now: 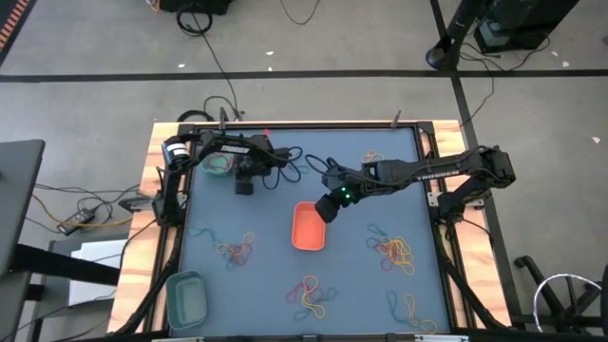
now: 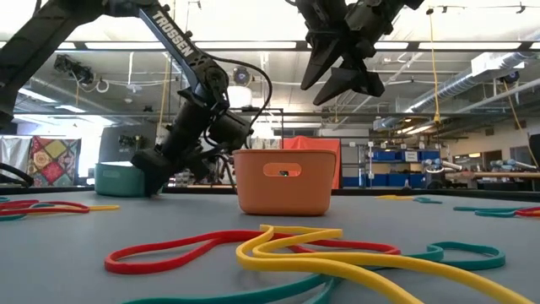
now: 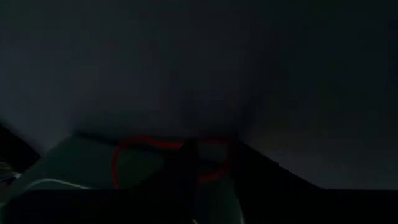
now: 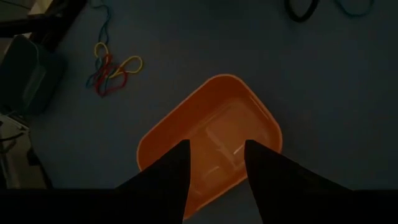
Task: Sort rubber bands into baskets
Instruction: Put the red rubber band into the green bin
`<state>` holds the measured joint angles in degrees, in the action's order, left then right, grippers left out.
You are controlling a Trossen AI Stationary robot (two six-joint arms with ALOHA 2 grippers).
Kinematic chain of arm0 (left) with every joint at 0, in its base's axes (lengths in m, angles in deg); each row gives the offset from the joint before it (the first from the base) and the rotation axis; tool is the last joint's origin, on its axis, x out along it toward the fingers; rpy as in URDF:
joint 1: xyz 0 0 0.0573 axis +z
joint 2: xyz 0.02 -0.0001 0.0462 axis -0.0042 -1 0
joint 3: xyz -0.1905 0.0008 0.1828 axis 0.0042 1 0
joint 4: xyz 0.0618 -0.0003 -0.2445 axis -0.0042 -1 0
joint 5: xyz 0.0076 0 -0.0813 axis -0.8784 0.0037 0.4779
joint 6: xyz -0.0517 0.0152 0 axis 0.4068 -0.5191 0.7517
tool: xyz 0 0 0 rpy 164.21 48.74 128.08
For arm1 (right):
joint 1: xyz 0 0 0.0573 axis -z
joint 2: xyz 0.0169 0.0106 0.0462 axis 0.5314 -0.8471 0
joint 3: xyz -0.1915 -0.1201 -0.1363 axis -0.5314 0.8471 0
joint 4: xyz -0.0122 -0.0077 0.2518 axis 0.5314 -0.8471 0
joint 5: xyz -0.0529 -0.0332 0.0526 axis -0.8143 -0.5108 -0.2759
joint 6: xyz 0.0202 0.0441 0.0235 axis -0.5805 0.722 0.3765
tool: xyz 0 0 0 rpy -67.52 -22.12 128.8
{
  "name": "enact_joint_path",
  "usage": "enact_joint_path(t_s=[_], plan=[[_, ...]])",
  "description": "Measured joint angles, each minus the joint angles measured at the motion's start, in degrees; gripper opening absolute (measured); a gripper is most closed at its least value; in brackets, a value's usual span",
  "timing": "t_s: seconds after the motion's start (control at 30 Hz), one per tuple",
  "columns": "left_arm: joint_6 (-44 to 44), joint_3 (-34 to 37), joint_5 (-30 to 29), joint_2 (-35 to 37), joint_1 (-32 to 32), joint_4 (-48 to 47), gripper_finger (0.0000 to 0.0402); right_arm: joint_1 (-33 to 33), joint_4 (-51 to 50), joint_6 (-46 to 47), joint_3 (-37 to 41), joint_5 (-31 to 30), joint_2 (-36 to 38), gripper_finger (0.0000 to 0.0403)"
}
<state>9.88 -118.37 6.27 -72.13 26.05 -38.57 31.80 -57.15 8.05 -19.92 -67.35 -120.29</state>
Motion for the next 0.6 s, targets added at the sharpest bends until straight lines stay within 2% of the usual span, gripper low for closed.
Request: enact_joint_path(t_s=[0.17, 0.4, 0.6], plan=[[0.04, 0.04, 0.00, 0.02, 0.04, 1.34, 0.0011, 0.00, 0.02, 0.22, 0.00, 0.03, 0.00, 0.0164], [2.66, 0.05, -2.54, 1.37, 0.04, -3.47, 0.0005, 0.07, 0.04, 0.15, 0.00, -0.02, -0.02, 0.0150], [4.26, -2.11, -0.96, 6.35, 1.63, -4.42, 0.0005, 0.86, 0.17, -1.13, 0.00, 0.01, -0.02, 0.0139]])
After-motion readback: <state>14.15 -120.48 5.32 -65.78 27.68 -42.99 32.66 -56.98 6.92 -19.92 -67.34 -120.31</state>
